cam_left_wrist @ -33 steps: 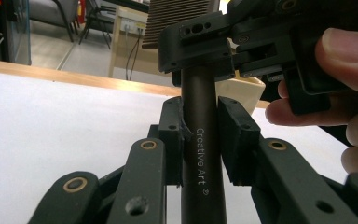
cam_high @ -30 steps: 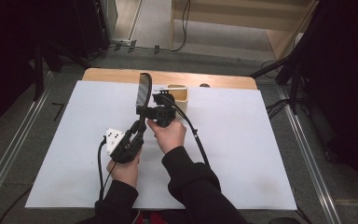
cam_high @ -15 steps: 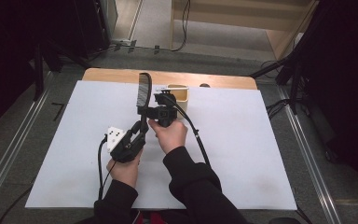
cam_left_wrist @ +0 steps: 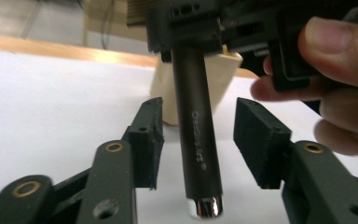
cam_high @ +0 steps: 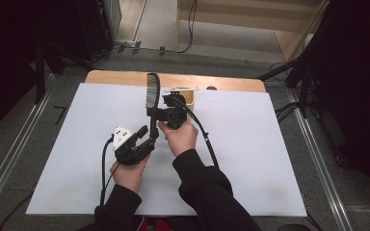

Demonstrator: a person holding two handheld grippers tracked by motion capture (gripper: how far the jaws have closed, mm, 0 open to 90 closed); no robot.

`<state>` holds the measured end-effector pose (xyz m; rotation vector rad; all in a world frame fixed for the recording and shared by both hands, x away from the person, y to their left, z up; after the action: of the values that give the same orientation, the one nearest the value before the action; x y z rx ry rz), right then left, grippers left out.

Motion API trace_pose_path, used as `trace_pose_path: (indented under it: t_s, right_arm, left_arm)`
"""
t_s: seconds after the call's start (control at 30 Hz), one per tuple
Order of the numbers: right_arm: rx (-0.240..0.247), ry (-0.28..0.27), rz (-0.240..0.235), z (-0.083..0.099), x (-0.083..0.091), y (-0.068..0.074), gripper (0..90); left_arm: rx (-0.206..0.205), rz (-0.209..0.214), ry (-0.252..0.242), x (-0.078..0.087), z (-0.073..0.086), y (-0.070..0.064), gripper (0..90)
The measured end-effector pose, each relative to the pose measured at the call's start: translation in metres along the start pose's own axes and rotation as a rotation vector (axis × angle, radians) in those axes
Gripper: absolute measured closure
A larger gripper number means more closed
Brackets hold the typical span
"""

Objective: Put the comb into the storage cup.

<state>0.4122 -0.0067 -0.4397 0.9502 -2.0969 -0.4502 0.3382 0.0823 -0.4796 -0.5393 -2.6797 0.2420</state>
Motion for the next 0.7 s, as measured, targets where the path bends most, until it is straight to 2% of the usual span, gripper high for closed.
trace_pose_path:
  t_s: [0.17,0.33,0.4,0.7]
  right_arm:
    - [0.012,-0.005,0.013,-0.001,0.003,-0.003,70.5]
    - [0.022,-0.009,0.023,-0.002,0.006,-0.006,70.4]
    - [0.032,-0.013,0.032,-0.003,0.007,-0.007,70.4]
    - [0.050,-0.022,0.049,-0.003,0.009,-0.010,70.4]
  left_arm:
    - [-0.024,0.009,0.055,-0.001,0.002,-0.002,49.9]
    - [-0.044,0.013,0.089,0.001,0.000,-0.001,47.1]
    - [-0.054,0.012,0.093,0.002,-0.001,0.000,46.8]
    - [-0.071,0.028,0.178,0.003,0.001,0.011,42.2]
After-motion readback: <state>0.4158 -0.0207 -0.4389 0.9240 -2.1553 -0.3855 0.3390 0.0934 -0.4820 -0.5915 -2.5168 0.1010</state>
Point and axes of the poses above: each handheld gripper's, and its own axes: x roughly backward along the jaws, z roughly out of its underside, y roughly to its left, the point moved 6 cm from there along -x, roughly forward along the jaws, and after that the axes turned 9 degrees about -z, right-handed, at the moved point
